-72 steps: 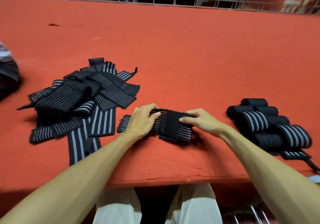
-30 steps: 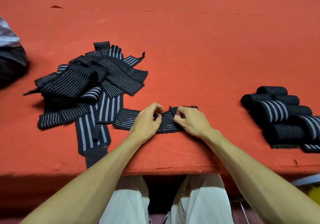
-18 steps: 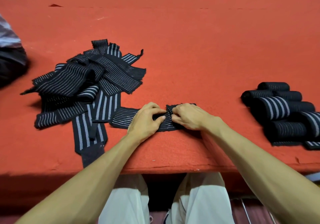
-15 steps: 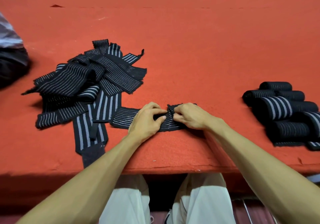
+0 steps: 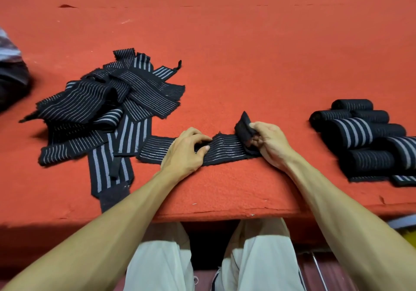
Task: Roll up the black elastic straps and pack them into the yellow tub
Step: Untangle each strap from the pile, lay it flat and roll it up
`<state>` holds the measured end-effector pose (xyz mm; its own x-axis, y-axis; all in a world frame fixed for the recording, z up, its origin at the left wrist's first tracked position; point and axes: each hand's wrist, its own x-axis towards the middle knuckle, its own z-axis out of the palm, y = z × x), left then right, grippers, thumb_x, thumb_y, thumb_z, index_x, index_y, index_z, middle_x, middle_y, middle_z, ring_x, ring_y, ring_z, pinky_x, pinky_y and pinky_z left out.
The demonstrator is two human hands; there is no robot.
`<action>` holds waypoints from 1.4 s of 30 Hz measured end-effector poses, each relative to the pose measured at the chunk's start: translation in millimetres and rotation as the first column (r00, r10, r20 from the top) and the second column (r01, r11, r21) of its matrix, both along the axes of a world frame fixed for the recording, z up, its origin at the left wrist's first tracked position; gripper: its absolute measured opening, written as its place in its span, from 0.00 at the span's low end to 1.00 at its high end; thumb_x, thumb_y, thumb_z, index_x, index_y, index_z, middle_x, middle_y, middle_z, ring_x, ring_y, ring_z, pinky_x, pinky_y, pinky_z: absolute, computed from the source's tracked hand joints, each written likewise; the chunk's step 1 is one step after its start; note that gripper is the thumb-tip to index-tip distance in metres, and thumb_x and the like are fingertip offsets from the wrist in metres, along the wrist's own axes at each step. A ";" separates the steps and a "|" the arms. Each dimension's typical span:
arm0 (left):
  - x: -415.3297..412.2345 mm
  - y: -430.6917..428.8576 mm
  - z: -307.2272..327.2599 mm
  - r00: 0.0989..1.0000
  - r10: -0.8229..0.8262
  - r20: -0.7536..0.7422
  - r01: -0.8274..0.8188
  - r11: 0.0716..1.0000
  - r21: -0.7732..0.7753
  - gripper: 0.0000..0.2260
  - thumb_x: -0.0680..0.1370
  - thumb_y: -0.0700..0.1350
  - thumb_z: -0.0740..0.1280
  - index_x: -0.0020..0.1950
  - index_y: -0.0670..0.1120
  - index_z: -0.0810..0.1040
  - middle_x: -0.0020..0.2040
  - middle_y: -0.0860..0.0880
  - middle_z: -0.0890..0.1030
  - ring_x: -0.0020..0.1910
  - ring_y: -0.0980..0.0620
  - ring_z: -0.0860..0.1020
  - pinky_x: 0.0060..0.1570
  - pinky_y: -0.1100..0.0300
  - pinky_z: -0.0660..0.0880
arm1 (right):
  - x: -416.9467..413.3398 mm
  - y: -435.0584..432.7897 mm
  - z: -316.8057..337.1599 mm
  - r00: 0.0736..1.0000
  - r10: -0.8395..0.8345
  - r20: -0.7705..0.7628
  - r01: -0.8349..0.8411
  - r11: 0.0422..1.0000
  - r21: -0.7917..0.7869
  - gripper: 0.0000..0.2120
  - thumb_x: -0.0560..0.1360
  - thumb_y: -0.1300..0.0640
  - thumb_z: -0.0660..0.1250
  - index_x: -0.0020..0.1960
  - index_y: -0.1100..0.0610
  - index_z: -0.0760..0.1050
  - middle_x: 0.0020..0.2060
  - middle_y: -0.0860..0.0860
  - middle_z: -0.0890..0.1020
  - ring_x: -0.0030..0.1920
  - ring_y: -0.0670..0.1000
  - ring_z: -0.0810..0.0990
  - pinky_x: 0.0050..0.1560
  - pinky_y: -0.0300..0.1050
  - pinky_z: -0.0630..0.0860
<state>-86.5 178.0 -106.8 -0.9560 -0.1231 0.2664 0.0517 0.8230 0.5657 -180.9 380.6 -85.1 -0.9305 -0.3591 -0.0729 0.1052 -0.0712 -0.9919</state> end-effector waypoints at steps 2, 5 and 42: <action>0.4 0.7 0.9 1.000 -0.005 0.001 0.005 1.000 -0.012 0.10 0.78 0.48 0.66 0.59 0.53 0.80 0.51 0.60 0.73 0.55 0.56 0.73 0.60 0.55 0.70 | 4.9 -1.7 4.6 0.999 0.033 -0.010 -0.033 0.999 0.023 0.17 0.80 0.67 0.58 0.33 0.58 0.65 0.21 0.43 0.70 0.22 0.39 0.69 0.25 0.30 0.68; 3.1 4.9 2.8 1.000 -0.012 0.013 0.013 0.994 -0.106 0.11 0.80 0.48 0.64 0.61 0.52 0.78 0.54 0.56 0.73 0.56 0.54 0.72 0.60 0.56 0.68 | 9.2 -2.1 13.7 0.998 0.038 -0.043 -0.031 0.989 0.147 0.14 0.80 0.65 0.61 0.35 0.60 0.70 0.24 0.46 0.76 0.24 0.42 0.75 0.28 0.34 0.74; -1.5 74.1 94.6 0.850 -0.455 0.266 0.154 0.698 0.700 0.08 0.83 0.43 0.59 0.54 0.42 0.76 0.43 0.47 0.80 0.35 0.54 0.78 0.31 0.63 0.75 | -18.2 25.8 134.0 0.959 0.032 -0.282 0.057 0.951 0.304 0.05 0.71 0.66 0.74 0.46 0.61 0.79 0.34 0.54 0.79 0.30 0.43 0.79 0.28 0.36 0.73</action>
